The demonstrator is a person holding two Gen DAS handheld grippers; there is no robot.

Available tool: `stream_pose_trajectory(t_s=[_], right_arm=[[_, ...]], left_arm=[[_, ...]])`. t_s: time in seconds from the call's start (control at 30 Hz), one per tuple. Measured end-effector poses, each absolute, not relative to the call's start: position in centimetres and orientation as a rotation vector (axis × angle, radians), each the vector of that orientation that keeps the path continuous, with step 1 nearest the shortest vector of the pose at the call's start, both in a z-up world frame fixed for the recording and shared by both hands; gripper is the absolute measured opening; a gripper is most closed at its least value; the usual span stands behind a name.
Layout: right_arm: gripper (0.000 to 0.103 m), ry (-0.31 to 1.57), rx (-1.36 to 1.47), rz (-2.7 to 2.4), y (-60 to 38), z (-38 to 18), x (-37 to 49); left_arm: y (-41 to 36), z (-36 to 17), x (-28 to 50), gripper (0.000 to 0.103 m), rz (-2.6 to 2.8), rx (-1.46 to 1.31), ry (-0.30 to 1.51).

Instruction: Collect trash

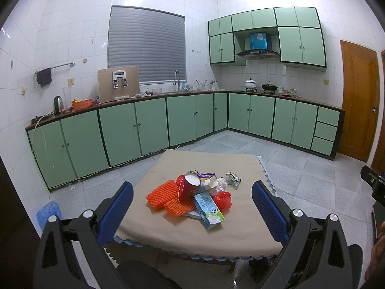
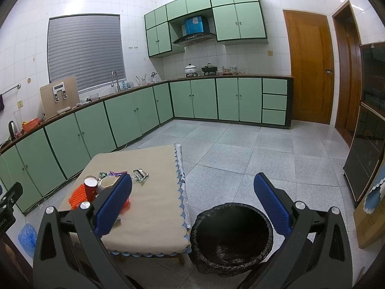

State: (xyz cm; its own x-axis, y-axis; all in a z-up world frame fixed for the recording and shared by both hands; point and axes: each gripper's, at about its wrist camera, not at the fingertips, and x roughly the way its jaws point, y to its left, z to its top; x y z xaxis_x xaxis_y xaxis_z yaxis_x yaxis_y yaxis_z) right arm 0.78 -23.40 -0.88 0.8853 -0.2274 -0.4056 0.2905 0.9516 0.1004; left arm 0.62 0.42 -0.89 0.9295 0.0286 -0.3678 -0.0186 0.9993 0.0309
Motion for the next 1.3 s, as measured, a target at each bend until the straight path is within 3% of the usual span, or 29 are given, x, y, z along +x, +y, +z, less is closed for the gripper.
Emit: stream_pose_trajectory(t_s=[0.63,1.23,1.3], right_arm=[[0.098,0.404,0.158,-0.267,-23.2,-1.3,1.0],[0.098,0.535,0.094,-0.035,-17.6,-5.6,10.9],[0.088,0.563,0.101,0.018,-16.8,-6.4,12.6]], left_arm=[[0.8,-1.3,0.8,0.097,0.032,0.04,0.378],[5.8,-8.8,7.9,0.097,0.021,0.039,0.491],[5.9,-9.7,9.1,0.097,0.011,0.064,0.483]])
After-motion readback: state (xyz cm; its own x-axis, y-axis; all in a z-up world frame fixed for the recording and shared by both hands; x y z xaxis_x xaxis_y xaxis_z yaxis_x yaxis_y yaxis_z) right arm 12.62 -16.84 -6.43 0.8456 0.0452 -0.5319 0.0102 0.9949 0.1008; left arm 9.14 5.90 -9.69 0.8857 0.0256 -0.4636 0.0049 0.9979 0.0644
